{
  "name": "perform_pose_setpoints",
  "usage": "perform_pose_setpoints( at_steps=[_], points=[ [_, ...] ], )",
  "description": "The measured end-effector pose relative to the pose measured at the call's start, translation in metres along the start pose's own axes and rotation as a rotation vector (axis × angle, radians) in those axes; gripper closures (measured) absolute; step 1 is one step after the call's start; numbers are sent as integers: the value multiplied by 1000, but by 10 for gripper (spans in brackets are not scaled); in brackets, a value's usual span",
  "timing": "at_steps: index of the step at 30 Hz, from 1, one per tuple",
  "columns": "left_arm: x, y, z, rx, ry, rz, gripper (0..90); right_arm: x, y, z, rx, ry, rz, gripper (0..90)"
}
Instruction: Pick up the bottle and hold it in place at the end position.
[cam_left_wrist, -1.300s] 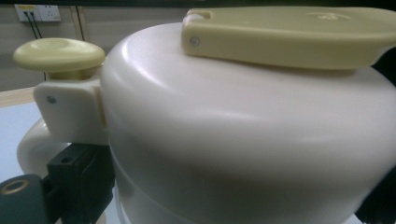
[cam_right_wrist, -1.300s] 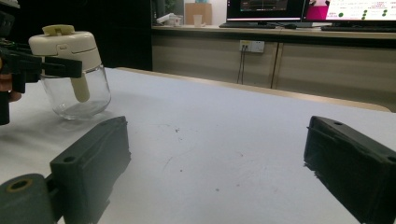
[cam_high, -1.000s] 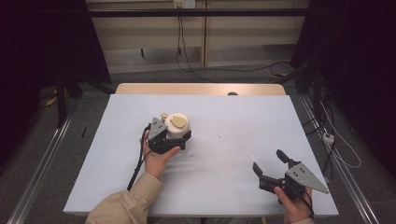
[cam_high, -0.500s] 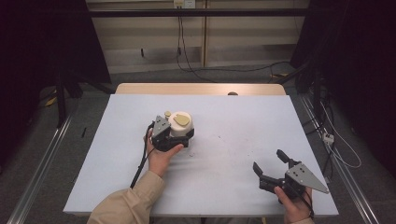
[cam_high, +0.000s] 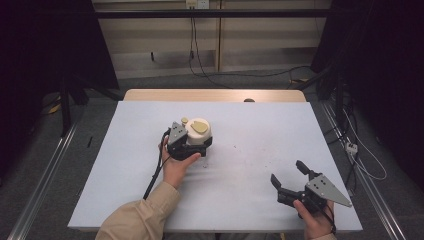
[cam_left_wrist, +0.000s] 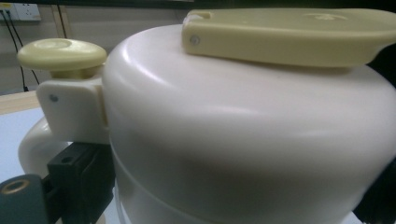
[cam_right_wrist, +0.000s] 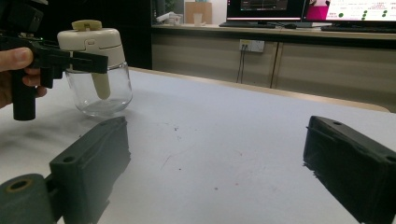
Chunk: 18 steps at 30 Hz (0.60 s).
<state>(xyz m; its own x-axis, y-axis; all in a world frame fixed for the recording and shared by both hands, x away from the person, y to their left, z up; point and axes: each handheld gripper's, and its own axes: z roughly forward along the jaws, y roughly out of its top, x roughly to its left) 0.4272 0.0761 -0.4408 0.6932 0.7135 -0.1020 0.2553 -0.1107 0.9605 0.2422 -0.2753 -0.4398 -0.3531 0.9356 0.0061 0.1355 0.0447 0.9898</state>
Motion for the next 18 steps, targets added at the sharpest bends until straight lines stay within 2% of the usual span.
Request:
perform_pose_setpoints(
  at_steps=[18],
  points=[
    [-1,-1,9,10,-6,-7,61,0,0,0,2,4,-5,67]
  ],
)
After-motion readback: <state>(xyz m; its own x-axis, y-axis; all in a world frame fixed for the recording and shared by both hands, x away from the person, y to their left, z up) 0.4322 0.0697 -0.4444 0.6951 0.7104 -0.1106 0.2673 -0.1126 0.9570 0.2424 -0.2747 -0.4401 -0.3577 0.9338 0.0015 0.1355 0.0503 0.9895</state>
